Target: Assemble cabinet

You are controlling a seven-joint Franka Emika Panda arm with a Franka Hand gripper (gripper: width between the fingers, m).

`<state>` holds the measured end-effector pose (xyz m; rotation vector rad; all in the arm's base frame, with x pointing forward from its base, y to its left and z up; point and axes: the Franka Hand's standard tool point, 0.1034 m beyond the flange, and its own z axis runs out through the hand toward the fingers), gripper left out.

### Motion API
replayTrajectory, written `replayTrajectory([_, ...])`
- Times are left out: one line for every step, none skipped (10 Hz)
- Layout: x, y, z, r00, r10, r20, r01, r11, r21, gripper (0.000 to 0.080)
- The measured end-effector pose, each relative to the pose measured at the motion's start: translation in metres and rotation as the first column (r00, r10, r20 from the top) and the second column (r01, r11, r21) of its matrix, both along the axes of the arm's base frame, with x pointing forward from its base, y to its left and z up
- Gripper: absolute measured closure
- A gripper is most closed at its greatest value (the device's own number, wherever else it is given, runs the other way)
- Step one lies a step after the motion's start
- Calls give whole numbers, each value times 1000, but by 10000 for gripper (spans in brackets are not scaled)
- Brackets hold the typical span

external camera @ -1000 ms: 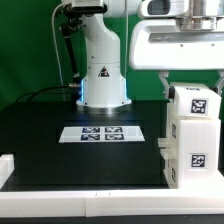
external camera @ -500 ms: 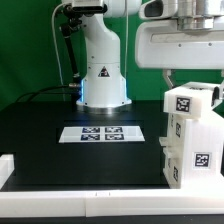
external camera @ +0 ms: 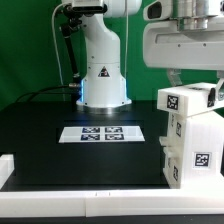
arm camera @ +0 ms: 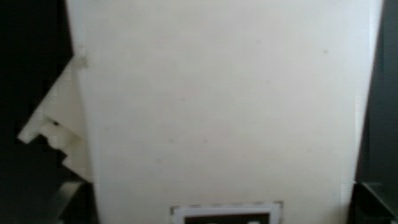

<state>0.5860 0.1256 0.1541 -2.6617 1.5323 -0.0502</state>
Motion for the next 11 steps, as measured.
replayTrajectory([-1, 2, 0, 994, -106, 2, 106, 994, 16, 239])
replayTrajectory([0, 5, -1, 971, -238, 4, 238, 970, 46, 239])
replayTrajectory([0, 7, -1, 941, -338, -5, 337, 939, 66, 239])
replayTrajectory([1, 8, -1, 899, -439, -16, 438, 895, 86, 239])
replayTrajectory([1, 8, -1, 870, -493, -30, 493, 864, 99, 239])
replayTrajectory([1, 8, -1, 842, -538, -42, 539, 835, 107, 239])
replayTrajectory([1, 10, -1, 806, -589, -55, 591, 799, 112, 222])
replayTrajectory([1, 10, -1, 814, -578, -57, 581, 805, 118, 222])
replayTrajectory([3, 8, 1, 835, -548, -54, 550, 825, 129, 54])
replayTrajectory([4, 9, 7, 835, -548, -52, 549, 824, 141, 16])
replayTrajectory([5, 12, 14, 840, -541, -45, 541, 827, 149, 3])
